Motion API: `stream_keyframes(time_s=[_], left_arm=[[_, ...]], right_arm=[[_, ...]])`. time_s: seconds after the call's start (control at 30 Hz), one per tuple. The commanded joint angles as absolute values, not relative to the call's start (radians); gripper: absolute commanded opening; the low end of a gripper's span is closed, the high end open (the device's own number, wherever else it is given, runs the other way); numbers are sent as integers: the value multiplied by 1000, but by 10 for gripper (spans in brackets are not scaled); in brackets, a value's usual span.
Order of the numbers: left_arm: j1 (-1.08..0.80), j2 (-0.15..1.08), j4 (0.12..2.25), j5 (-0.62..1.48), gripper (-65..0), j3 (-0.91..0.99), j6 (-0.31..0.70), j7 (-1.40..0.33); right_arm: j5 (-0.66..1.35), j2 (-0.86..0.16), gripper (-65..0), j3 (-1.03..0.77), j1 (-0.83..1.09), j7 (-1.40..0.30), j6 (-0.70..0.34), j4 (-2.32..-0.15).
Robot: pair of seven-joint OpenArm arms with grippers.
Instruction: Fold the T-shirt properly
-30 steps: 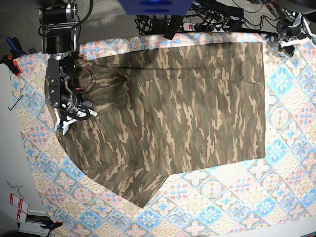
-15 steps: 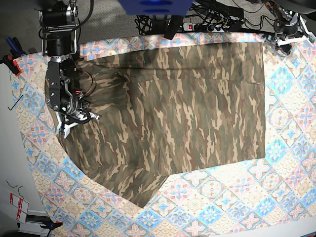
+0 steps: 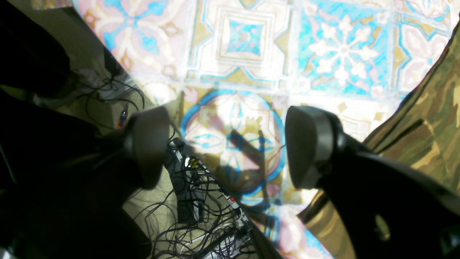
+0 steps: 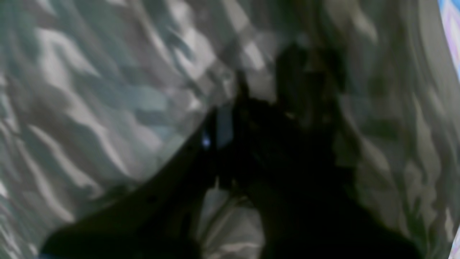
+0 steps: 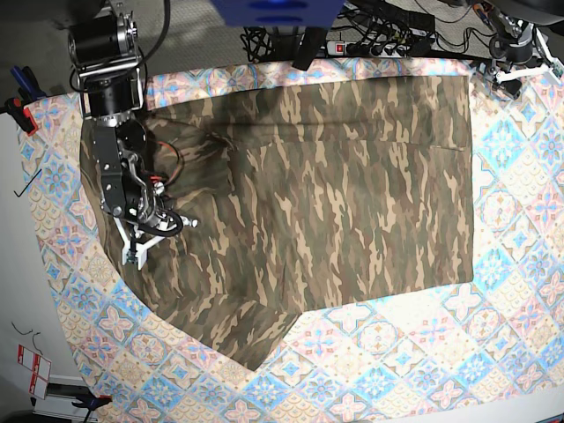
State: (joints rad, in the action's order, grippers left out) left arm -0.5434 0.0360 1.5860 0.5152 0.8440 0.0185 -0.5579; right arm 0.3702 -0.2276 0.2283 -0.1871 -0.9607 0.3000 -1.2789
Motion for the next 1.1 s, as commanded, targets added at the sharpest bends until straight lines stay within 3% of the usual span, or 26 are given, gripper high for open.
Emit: stream_keyframes(time_s=[0.0,0.5,1.07], left_arm=[[-550,48,1603,513,-152,851,19,-541],[-552,48,1603,512,-152,851,19,-541],[-555,48,1603,512,-152,852,19,-541]], right_arm=[[367,-239,-643,229,-219,-943,298,-1294],[200,-232,-643,243,-265,-886,298,-1287],[200,-232,-643,456,-265,-886,297,-1287]])
